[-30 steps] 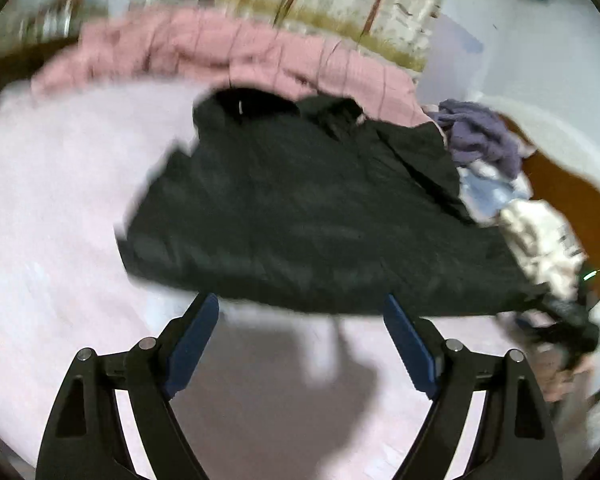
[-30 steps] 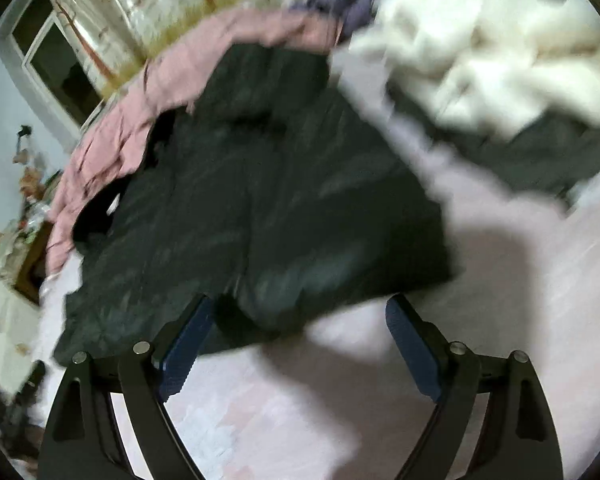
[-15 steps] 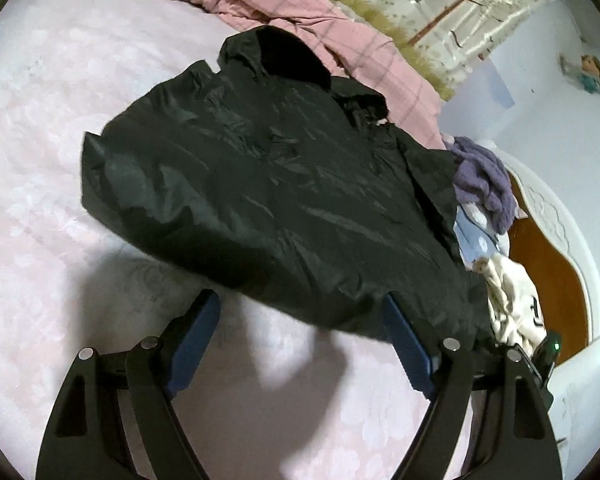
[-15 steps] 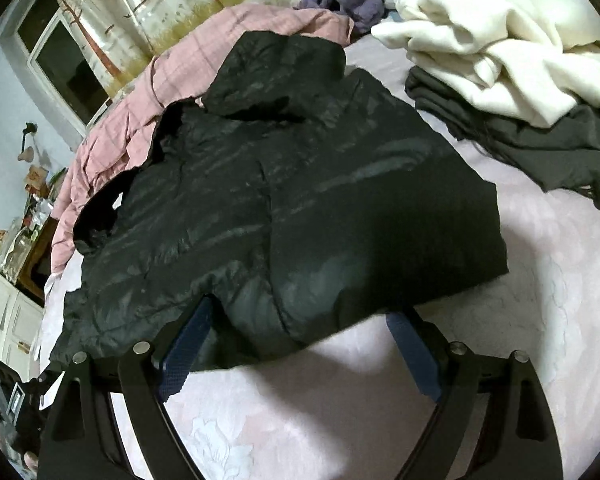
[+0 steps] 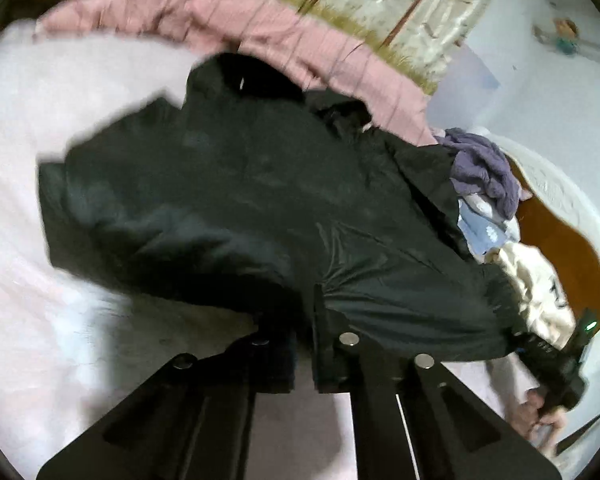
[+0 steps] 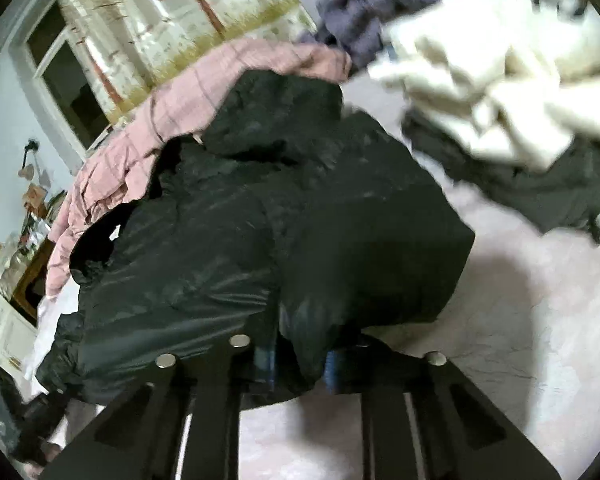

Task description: Fold large clothes

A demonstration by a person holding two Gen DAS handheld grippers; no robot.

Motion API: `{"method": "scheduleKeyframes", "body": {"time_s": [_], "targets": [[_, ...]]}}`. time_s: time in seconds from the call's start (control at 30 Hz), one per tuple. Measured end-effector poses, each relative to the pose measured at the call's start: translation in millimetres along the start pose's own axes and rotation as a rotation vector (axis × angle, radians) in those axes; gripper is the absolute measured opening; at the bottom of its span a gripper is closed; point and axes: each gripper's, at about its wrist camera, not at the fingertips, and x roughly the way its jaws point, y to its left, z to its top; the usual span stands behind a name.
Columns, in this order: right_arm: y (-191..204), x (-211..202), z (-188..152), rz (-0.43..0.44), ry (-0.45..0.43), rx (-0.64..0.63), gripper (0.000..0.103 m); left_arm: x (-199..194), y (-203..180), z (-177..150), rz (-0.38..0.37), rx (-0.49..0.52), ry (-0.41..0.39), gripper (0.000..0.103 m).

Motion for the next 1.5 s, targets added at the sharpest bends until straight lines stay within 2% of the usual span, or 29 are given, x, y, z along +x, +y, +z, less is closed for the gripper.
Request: {"method": "scheduleKeyframes", "body": {"time_s": [0.1,0.17,0.27,0.37,0.43,0.47,0.5,0.53,0.57,0.63,0.67,0.7,0.73,0.77,0.8,0.87,0.93,1.03,1.13,1.2,1.27,1.33,1.4,1.5], "targets": [[18,-33,-8,-0.057,-0.047,-0.113,0.014,-28,-14,-7,0.044,0.066,-0.030,0.004],[24,-66,-20,-0.062,-0.083,-0.173,0.014,-45,-18,-15,0.058,0.099,-0.039,0.004],[22,-95,-42,-0.072,-0.087,-0.200,0.014,-54,-20,-35,0.084,0.152,-0.032,0.004],[18,-91,-50,-0.105,-0.034,-0.204,0.016,-45,-29,-47,0.153,0.256,-0.011,0.010],[19,-86,-46,-0.131,-0.033,-0.209,0.020,-40,-39,-50,0.206,0.346,-0.006,0.015],[17,-85,-45,-0.142,-0.040,-0.209,0.029,-41,-42,-51,0.222,0.369,-0.029,0.016],[17,-84,-44,-0.157,-0.047,-0.208,0.043,-42,-44,-52,0.230,0.379,-0.046,0.021],[16,-86,-44,-0.183,-0.056,-0.209,0.051,-44,-44,-51,0.230,0.380,-0.054,0.029],[15,-88,-44,-0.212,-0.072,-0.207,0.064,-46,-40,-50,0.226,0.372,-0.060,0.032],[10,-98,-44,-0.244,-0.121,-0.191,0.078,-50,-36,-45,0.211,0.332,-0.081,0.039],[6,-104,-43,-0.259,-0.152,-0.173,0.080,-54,-34,-43,0.204,0.316,-0.095,0.041],[2,-109,-41,-0.285,-0.180,-0.157,0.081,-58,-33,-43,0.199,0.309,-0.110,0.047],[-2,-113,-41,-0.305,-0.201,-0.145,0.081,-62,-33,-42,0.207,0.309,-0.135,0.061],[-6,-117,-39,-0.331,-0.228,-0.129,0.082,-65,-34,-42,0.235,0.314,-0.161,0.071],[-10,-122,-37,-0.353,-0.253,-0.111,0.083,-68,-34,-39,0.282,0.319,-0.191,0.086],[-19,-129,-32,-0.374,-0.300,-0.072,0.084,-77,-31,-37,0.330,0.314,-0.245,0.086],[-26,-132,-29,-0.369,-0.308,-0.054,0.084,-87,-25,-32,0.345,0.296,-0.295,0.086],[-26,-133,-27,-0.311,-0.301,-0.057,0.084,-101,-18,-27,0.320,0.272,-0.356,0.086],[-10,-133,-28,-0.233,-0.316,-0.131,0.084,-99,-23,-25,0.276,0.318,-0.352,0.082],[10,-127,-30,-0.160,-0.286,-0.232,0.084,-92,-29,-27,0.257,0.362,-0.313,0.074],[29,-113,-35,-0.107,-0.227,-0.314,0.084,-75,-33,-26,0.222,0.373,-0.222,0.066],[44,-93,-41,-0.102,-0.137,-0.386,0.084,-57,-31,-27,0.252,0.373,-0.133,0.054],[53,-74,-49,-0.162,-0.064,-0.450,0.084,-43,-29,-29,0.305,0.384,-0.067,0.051],[51,-56,-57,-0.264,0.002,-0.491,0.084,-36,-23,-33,0.362,0.393,-0.033,0.051]]}}
